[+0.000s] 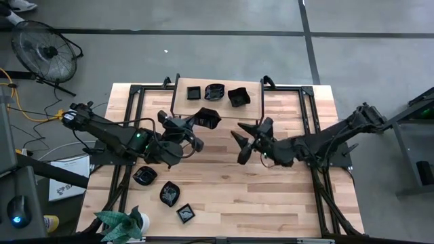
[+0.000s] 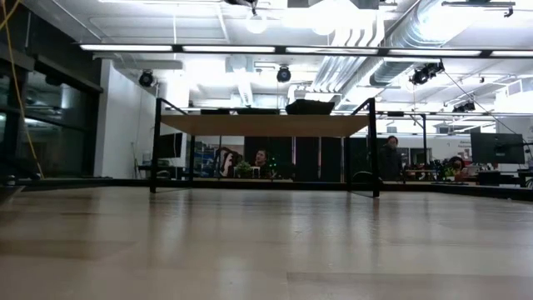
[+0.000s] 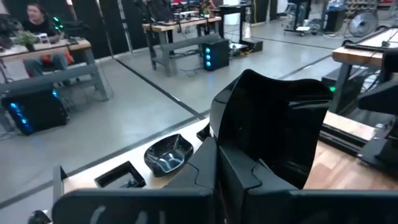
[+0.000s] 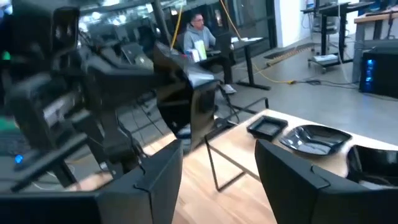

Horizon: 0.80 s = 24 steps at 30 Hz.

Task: Pick & Place Mini shaped plates
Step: Stack the distorted square-shaped plate on the distorted square-shaped plate

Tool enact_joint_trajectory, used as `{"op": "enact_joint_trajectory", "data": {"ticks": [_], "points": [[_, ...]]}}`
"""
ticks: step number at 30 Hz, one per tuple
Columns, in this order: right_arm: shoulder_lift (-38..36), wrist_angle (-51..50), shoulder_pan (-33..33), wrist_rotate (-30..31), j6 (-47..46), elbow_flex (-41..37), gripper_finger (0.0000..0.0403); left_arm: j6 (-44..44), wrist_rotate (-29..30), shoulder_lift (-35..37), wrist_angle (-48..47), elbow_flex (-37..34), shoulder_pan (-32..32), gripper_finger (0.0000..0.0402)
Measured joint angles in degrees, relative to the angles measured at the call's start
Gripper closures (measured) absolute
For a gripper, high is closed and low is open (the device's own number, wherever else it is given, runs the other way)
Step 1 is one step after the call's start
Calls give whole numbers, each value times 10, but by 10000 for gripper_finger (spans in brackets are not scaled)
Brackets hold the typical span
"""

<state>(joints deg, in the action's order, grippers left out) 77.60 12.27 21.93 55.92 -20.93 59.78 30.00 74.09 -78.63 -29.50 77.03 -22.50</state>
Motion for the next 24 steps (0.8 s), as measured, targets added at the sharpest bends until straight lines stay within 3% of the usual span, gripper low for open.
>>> {"op": "enact_joint_trajectory", "data": {"ticks": [8,20,24], "points": [[36,88,-47,-72,18,-5,206,-2,34,-29,5,0,11,401],[62,120,-68,-42,-2,-5,206,-30,37,-41,33,0,23,401],[62,120,-92,-87,-15,-5,206,-32,38,-41,33,0,23,401]]}}
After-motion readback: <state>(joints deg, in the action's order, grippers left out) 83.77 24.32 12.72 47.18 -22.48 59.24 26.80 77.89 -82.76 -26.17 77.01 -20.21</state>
